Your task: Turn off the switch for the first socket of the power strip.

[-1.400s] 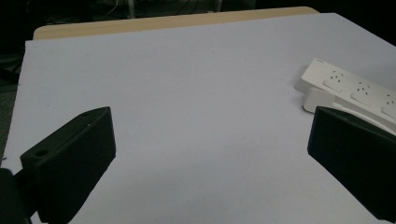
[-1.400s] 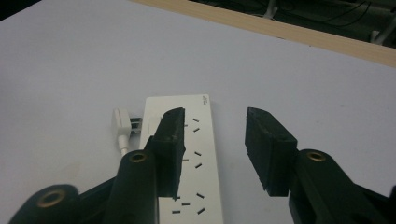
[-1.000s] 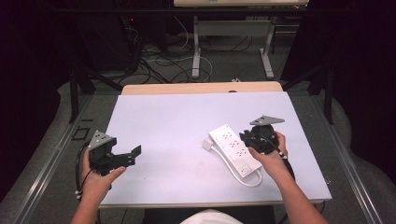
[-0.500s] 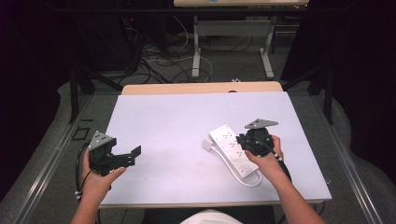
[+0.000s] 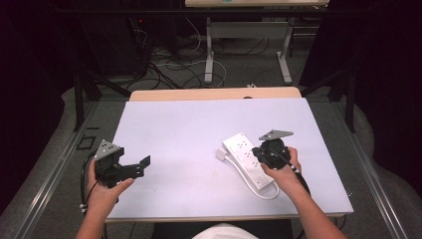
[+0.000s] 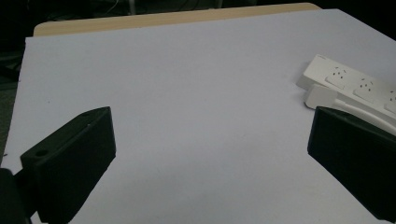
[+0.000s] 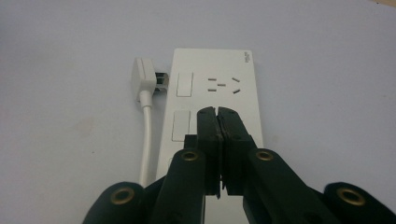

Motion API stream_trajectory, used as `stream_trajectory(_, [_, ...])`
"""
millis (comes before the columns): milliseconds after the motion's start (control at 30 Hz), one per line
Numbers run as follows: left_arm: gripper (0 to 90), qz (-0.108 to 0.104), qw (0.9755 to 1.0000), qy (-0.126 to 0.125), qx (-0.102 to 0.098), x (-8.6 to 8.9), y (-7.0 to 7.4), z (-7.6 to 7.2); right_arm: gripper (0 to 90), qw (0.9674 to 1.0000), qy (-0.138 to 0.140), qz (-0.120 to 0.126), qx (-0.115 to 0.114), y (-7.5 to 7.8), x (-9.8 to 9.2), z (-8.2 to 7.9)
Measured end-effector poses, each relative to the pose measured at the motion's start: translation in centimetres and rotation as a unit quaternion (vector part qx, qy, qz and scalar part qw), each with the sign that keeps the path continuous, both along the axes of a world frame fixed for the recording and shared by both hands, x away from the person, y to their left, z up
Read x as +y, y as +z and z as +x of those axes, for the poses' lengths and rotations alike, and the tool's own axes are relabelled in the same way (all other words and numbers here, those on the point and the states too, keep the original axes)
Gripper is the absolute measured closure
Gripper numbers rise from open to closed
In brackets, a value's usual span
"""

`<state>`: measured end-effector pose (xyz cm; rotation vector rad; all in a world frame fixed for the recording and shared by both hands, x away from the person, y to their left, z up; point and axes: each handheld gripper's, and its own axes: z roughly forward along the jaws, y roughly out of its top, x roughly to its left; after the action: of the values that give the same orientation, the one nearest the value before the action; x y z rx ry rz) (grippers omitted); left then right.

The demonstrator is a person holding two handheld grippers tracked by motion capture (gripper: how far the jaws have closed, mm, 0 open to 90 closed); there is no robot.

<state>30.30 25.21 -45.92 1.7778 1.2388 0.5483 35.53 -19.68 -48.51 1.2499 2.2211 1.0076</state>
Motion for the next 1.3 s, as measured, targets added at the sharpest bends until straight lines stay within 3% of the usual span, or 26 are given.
stream_trajectory(833, [0.7, 0.001, 1.0, 0.001, 0.0, 0.1, -0.1, 0.1, 90.0, 0.9989, 0.015, -0.006, 0.045, -2.2, 0.9, 0.1])
stream_trajectory(1300, [0.7, 0.002, 1.0, 0.001, 0.0, 0.1, -0.1, 0.1, 90.0, 0.9982, 0.026, -0.011, 0.053, -2.9, 1.4, 0.4])
